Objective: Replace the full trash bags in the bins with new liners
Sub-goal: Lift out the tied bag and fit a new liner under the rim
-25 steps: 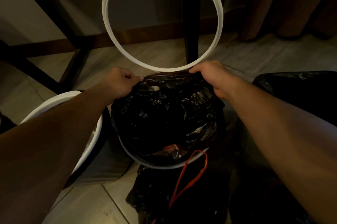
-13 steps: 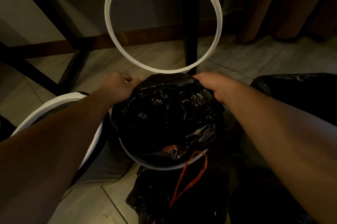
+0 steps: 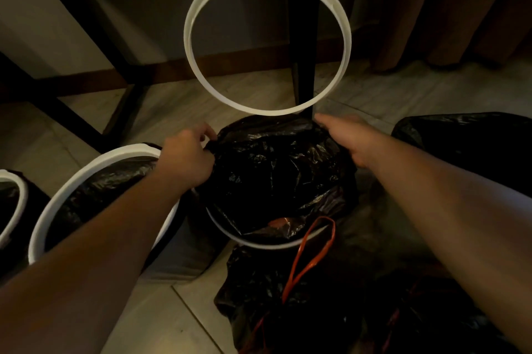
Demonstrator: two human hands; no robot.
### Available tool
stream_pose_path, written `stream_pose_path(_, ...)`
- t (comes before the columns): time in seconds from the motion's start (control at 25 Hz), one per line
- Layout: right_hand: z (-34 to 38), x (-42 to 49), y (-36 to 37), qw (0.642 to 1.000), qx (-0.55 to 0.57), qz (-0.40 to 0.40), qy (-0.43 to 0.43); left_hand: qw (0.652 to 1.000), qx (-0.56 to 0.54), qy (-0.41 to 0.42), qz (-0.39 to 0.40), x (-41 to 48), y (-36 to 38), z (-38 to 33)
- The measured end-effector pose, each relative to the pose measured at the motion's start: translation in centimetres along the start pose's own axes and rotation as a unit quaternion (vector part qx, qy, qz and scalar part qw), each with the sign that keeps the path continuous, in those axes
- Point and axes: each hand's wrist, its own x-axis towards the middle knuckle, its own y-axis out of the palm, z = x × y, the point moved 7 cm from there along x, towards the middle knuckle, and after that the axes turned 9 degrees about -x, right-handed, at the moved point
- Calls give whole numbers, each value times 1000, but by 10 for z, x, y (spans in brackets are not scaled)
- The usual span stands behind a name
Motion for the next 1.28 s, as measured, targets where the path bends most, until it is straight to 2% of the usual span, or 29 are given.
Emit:
stream_pose_path(0.24, -4, -55, -15, 988, -95, -99, -76, 999, 38, 34, -19, -89, -2, 2)
stream_pose_path(0.4, -25, -91, -22, 980, -107, -148, -83, 998, -17, -12, -51, -128, 8, 23)
stream_pose_path(0.48, -38, -104, -21, 980, -121, -141, -76, 995, -91, -42, -21, -141, 22, 34)
stream_pose_path(0.52, -44, -109, -18, 982, -123, -126, -67, 984, -165, -74, 0, -146, 29, 38)
stream_pose_path(0.64, -63, -121, -9, 997, -56, -44, -20, 912, -380, -155, 24, -162, 54, 45)
stream_pose_path(0.76, -79, -135, -2, 999, 3, 47, 6, 857, -488, -163, -12, -174, 66, 51)
stream_pose_path(0.84, -89, -143, -2, 996, 41, 82, 12, 838, -519, -167, -24, -180, 71, 58)
stream_pose_path(0.92, -99, -146, -3, 993, 74, 87, 16, 850, -496, -176, -29, -183, 75, 64)
stream_pose_path(1.04, -108, -143, 1, 996, 78, 43, 21, 879, -440, -182, -38, -184, 78, 68)
stream_pose_path(1.2, -114, -134, 11, 994, 109, 4, 21, 894, -410, -175, -45, -181, 76, 66)
stream_pose_path(1.28, -116, -132, 17, 990, 136, 14, 30, 891, -413, -183, -44, -179, 74, 65)
